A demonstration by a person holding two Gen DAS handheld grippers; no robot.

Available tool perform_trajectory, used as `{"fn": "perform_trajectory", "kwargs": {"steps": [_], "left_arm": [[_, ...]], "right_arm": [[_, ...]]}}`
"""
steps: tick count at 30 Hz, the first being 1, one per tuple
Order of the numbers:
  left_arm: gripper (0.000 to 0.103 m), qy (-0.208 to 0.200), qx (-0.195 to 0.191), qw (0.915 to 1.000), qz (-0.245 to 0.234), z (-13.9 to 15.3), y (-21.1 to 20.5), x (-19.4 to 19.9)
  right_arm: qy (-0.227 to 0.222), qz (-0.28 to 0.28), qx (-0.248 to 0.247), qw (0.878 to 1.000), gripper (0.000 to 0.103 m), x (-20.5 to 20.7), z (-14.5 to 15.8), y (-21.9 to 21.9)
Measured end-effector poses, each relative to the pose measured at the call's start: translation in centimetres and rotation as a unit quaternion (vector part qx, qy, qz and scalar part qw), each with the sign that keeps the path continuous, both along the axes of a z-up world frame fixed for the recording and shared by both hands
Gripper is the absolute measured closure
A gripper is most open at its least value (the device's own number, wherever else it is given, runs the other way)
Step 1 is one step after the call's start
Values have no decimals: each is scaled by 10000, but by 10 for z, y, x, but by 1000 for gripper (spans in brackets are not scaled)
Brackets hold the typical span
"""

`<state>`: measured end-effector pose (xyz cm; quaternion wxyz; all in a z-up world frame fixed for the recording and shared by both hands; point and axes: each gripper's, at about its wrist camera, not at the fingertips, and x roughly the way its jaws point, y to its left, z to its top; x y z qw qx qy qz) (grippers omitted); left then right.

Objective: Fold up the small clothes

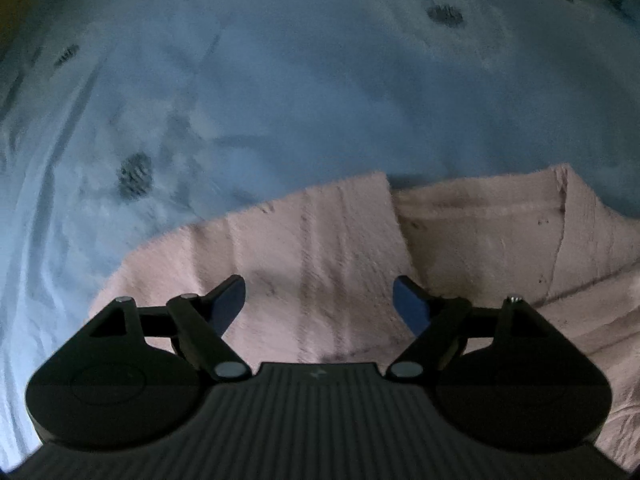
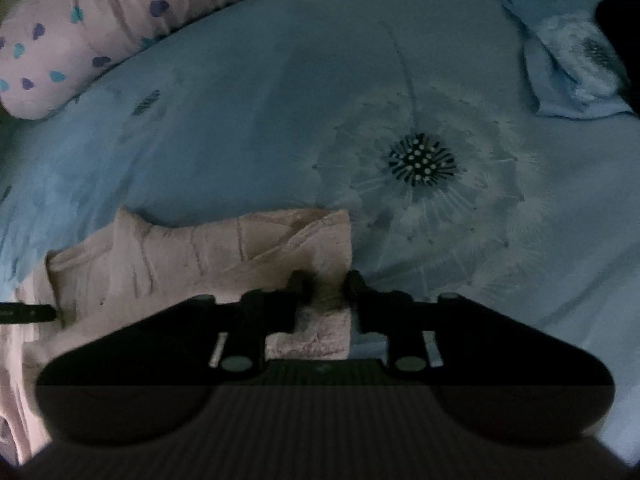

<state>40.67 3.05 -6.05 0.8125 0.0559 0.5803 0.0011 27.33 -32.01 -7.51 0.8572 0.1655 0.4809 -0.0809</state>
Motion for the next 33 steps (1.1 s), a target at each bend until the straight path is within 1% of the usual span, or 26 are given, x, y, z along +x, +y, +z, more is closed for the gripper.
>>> {"fn": "perform_trajectory", "kwargs": {"steps": [1,4,7,9,11,12,14,16,18,20,22,23,24,26,27,28,29,30,31,32,33], "left_arm": [[19,-62,28,10000,-26,4,4,2],[19,-271,142,9994,-155,12,15,13],[19,-383,312,9983,-301,13,25,30],[19,-432,350,9976,-413,11,29,41],[19,-402,209,9973,-587,7,31,50],[19,-344,41,9970,-696,5,31,55],[19,-193,-301,9956,-865,1,31,65],[19,-97,-520,9933,-1025,-2,27,73],[19,-12,-690,9907,-1173,-5,23,80],[19,96,-853,9880,-1284,-7,18,87],[22,160,-935,9858,-1386,-10,9,87],[29,193,-985,9845,-1437,-11,6,86],[33,254,-1053,9830,-1482,-13,5,87],[50,269,-1044,9828,-1498,-16,3,85],[56,255,-1040,9829,-1498,-16,3,83],[66,267,-1047,9830,-1481,-17,3,82],[74,297,-1061,9833,-1451,-18,4,82],[79,295,-1084,9836,-1415,-17,6,82],[85,301,-1114,9840,-1360,-16,7,81],[90,284,-1169,9844,-1287,-15,9,80],[91,232,-1231,9847,-1208,-13,12,78]], "right_arm": [[24,-6,-93,10000,68,-1,4,3],[-107,109,-496,9987,67,-9,22,16],[-263,109,-803,9964,56,-10,35,30],[-292,-9,-1081,9937,55,-12,40,39],[-285,-138,-1381,9899,55,-14,43,49],[-323,-114,-1490,9882,55,-11,43,54],[-459,129,-1638,9853,55,-7,47,67],[-580,573,-1539,9847,55,6,50,79],[-674,1094,-1125,9853,55,26,50,89],[-638,1556,-721,9831,55,49,45,99],[-502,1891,-498,9794,55,73,36,109],[-432,1995,-422,9780,55,84,30,113],[-343,2052,-374,9774,55,93,25,117],[-110,2109,-294,9770,55,108,13,120],[-25,2133,-286,9766,55,112,9,122],[46,2167,-274,9758,55,115,6,124],[129,2184,-259,9754,55,117,1,124],[177,2195,-245,9751,55,118,-3,124],[164,2205,-251,9749,54,117,-5,124],[116,2220,-248,9747,55,116,-5,124],[62,2249,-224,9741,61,113,-4,124]]}}
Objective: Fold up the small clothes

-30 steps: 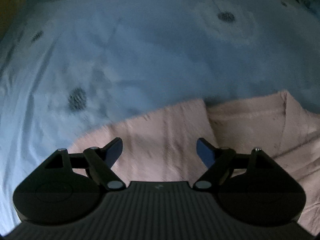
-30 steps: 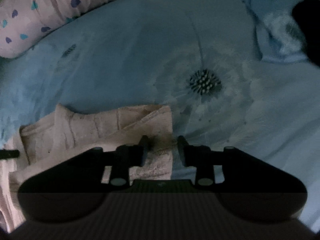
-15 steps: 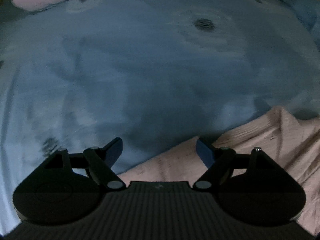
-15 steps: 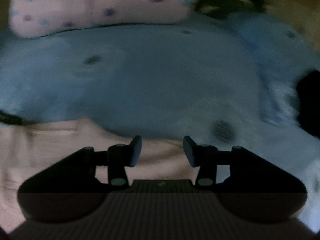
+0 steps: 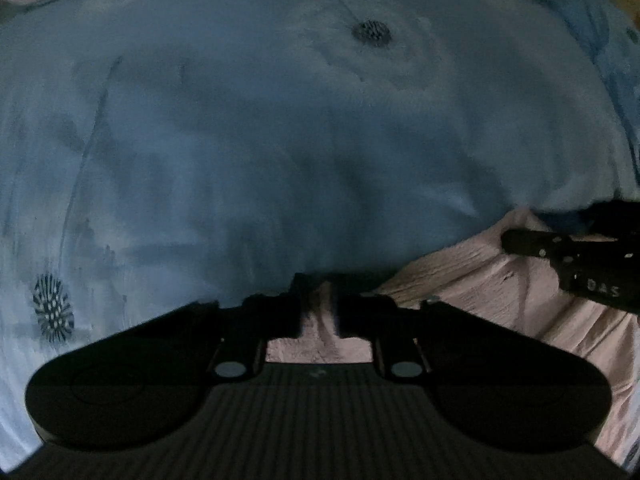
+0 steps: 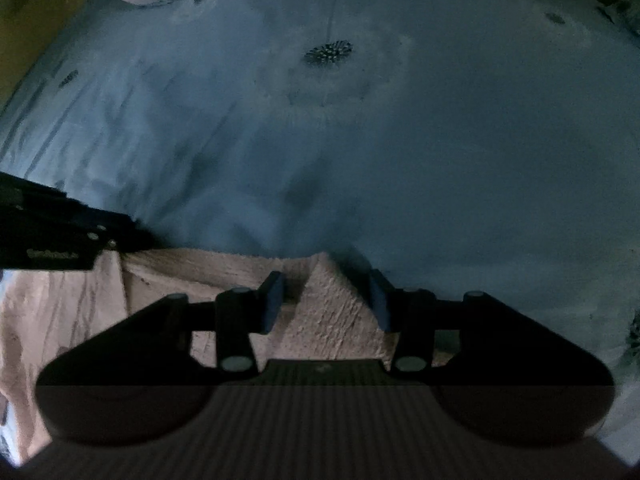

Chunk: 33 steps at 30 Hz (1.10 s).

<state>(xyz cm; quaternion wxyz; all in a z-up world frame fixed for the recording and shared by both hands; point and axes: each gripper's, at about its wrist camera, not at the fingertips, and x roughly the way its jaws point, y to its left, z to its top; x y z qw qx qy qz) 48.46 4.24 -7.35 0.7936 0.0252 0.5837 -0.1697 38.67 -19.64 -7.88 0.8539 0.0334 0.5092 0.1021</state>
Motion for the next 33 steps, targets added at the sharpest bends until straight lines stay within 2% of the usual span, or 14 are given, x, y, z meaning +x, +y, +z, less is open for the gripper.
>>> {"fn": "perform_trajectory", "kwargs": {"steps": [1,2,6,8,10,13,15,17,19,21,23,26,30,33], "left_arm": [[92,-68,-29,9999,100,3,1,-3],[93,-199,-50,9996,197,9,4,-8],[93,-743,-127,9949,672,24,9,-23],[93,-876,57,9928,813,21,6,-24],[93,-802,203,9922,938,15,3,-21],[92,-726,206,9911,1100,18,7,-23],[91,-733,242,9912,1078,23,11,-26],[86,-643,337,9913,1099,28,17,-33],[76,-578,407,9906,1170,33,25,-45],[61,-549,390,9900,1241,39,35,-64],[39,-482,321,9895,1321,43,43,-84],[23,-331,236,9896,1381,45,49,-114],[22,-14,138,9912,1315,34,48,-143],[22,147,229,9926,1187,21,41,-157]], "right_arm": [[-42,38,45,10000,85,-2,1,0],[-79,22,37,10000,93,-3,2,0],[-740,-110,-11,9972,94,-20,19,-1],[-863,-165,-135,9960,94,-24,17,0],[-841,-174,-309,9958,93,-23,10,4],[-602,-295,-396,9970,90,-18,0,8],[-691,-502,-342,9958,86,-24,9,6],[-916,-743,-239,9927,59,-36,24,3],[-1115,-925,-192,9893,45,-52,37,1],[-1117,-1042,-107,9882,43,-72,47,-2],[-890,-1159,-2,9893,43,-93,50,-4],[-540,-1435,32,9882,43,-129,49,-6],[-110,-1737,15,9847,43,-179,39,-5],[186,-1904,-110,9815,43,-211,28,-6]]}}
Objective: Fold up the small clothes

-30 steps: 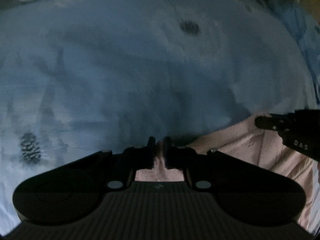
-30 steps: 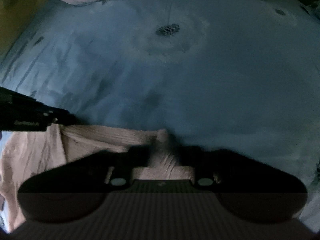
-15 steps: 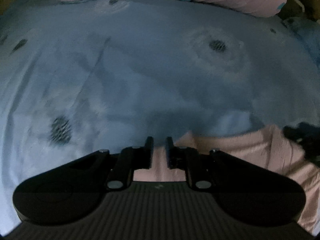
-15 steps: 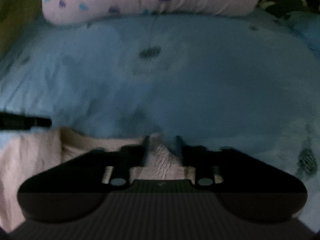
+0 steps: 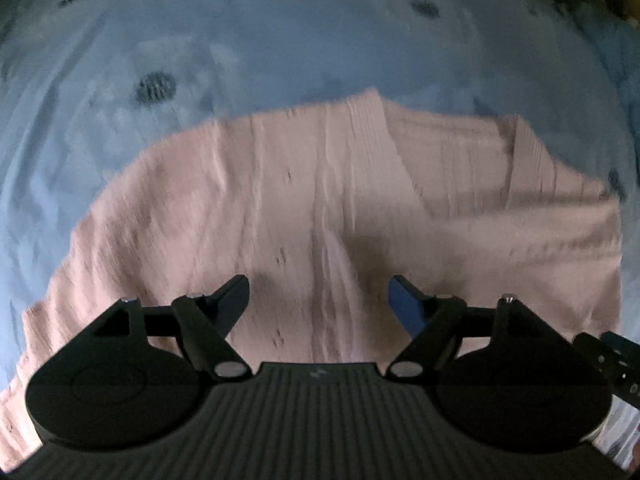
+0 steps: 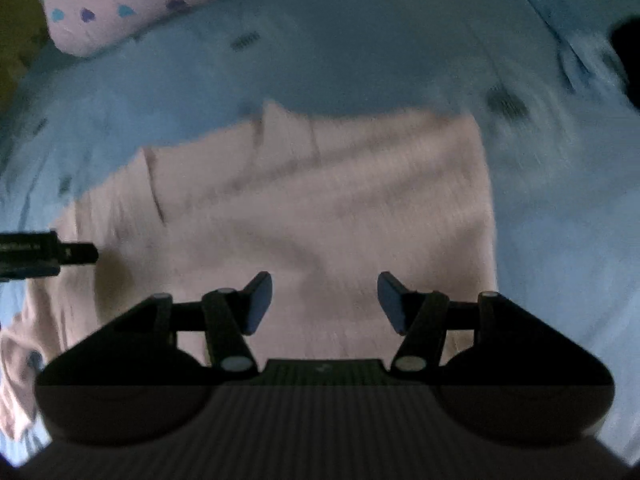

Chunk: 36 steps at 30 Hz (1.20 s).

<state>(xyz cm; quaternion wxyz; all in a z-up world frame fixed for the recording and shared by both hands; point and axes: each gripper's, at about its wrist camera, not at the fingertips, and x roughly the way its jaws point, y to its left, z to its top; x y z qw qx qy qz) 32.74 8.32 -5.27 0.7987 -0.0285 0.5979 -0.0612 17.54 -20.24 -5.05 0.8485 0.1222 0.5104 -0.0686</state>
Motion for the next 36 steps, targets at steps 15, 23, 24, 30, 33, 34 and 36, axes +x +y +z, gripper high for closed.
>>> {"fn": "perform_trajectory", "kwargs": {"steps": [15,23,24,30,33,34,36], "left_arm": [[89,-247,-226,9994,85,1,-17,0],[86,-194,76,9996,-183,-12,-23,-4],[86,-179,122,9996,-194,-11,-25,-2],[44,-118,336,9993,149,6,-16,-12],[31,-112,324,9990,291,16,3,-26],[29,-89,329,9988,353,20,11,-32],[27,-25,452,9979,469,26,29,-43]], "right_arm": [[442,-481,-197,9977,43,-22,-25,-26],[474,-363,-217,9980,43,-23,-28,-28],[488,-331,-245,9980,43,-22,-29,-27],[666,-310,-291,9969,43,-20,-24,-21],[674,-338,-256,9968,43,-20,-17,-16],[668,-320,-246,9970,43,-21,-15,-14],[634,-240,-244,9974,42,-21,-9,-6]]}}
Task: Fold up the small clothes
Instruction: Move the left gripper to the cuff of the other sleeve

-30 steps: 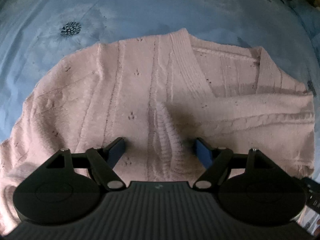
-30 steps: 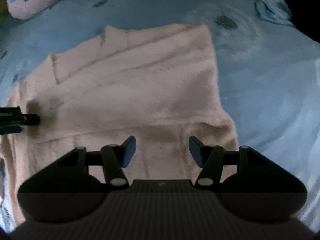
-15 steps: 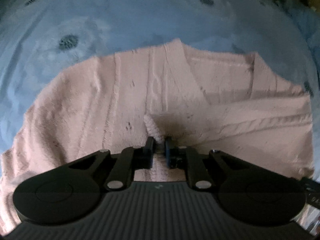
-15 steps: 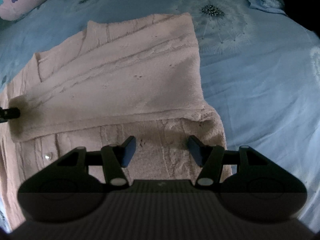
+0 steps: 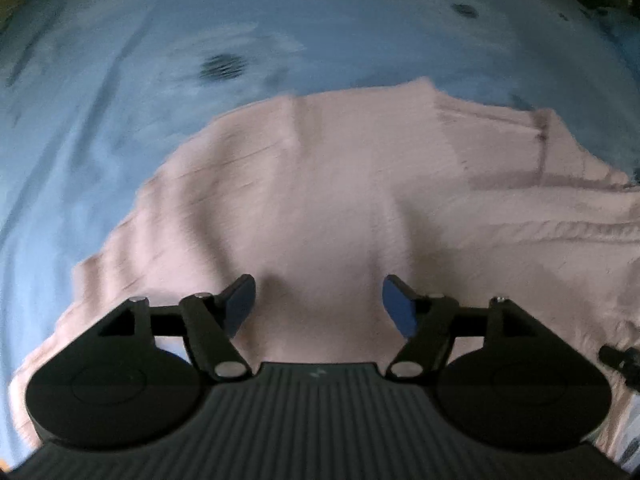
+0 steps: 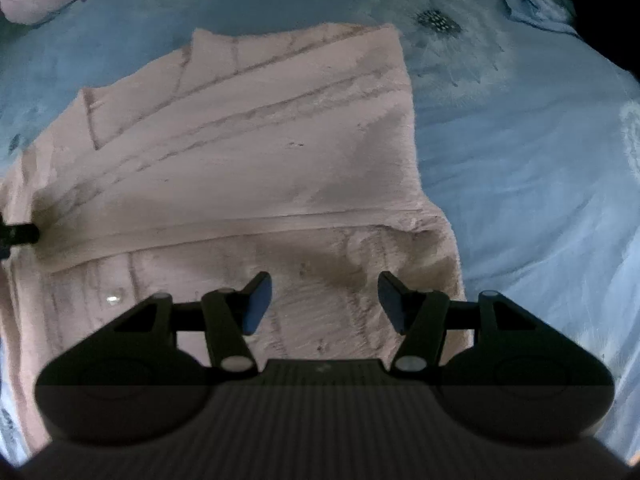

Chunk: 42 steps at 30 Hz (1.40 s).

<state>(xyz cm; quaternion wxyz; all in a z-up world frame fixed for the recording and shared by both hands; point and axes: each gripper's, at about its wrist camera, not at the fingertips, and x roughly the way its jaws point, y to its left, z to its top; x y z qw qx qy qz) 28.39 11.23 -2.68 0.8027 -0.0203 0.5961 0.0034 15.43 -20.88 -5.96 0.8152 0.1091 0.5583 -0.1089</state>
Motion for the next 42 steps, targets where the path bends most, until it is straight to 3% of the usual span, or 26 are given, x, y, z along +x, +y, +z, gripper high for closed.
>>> {"fn": "perform_trajectory", "kwargs": {"steps": [5,9,23,31,42], "left_arm": [[24,53,217,9990,388,15,55,-29],[22,129,460,9956,804,22,99,-56],[21,440,1004,9728,2040,11,221,-120],[17,669,893,9652,2365,-18,259,-143],[19,468,296,9684,2433,-43,259,-142]], "right_arm": [[-104,209,-38,9997,34,-3,12,24],[-143,415,10,9990,34,-4,19,47],[-215,1123,-59,9934,34,-11,38,118],[-238,1428,-41,9895,34,-20,41,147],[-128,1433,-31,9896,34,-32,35,161]]}}
